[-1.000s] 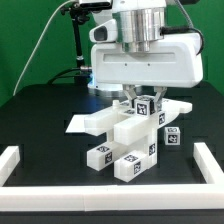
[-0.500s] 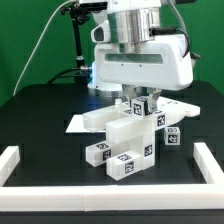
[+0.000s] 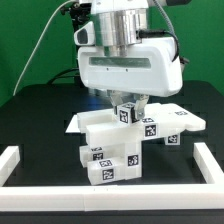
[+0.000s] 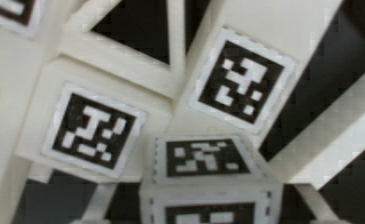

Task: Assemble chair

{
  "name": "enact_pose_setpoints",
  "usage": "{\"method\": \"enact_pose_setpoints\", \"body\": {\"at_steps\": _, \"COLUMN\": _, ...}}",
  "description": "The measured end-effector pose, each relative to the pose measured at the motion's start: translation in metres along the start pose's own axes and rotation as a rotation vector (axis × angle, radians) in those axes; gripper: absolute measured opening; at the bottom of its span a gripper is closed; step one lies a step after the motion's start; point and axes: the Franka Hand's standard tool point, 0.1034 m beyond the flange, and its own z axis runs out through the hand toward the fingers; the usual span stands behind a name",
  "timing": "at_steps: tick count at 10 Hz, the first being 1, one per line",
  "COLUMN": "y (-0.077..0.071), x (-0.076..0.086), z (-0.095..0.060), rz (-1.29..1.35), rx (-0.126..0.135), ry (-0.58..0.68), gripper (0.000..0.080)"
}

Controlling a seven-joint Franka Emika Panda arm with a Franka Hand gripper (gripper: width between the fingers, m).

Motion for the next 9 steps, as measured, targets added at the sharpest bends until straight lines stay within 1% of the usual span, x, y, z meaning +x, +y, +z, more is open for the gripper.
{"method": "enact_pose_setpoints", "body": {"at_steps": 1, "y": 0.0008, "x": 0.0046, "z": 0.0002, "rz": 0.006, "rx": 0.0, "ry": 0.005, "gripper": 0.0282}}
{"method": "enact_pose_setpoints", "body": {"at_steps": 5, "y": 0.0001, "x": 0.0054, "z": 0.0001, "rz": 0.034, "rx": 0.005, "ry": 0.014, "gripper": 0.0282}}
{"method": "enact_pose_setpoints", "body": {"at_steps": 8, "y": -0.0008, "x": 0.0047, "z": 0.0003, "rz": 0.215, "rx": 0.014, "ry": 0.008, "gripper": 0.0282}}
{"method": "enact_pose_setpoints", "body": {"at_steps": 9, "y": 0.0032, "x": 0.0087, "z": 0.0001, "rz": 0.296, "rx": 0.013, "ry": -0.005, "gripper": 0.0282}}
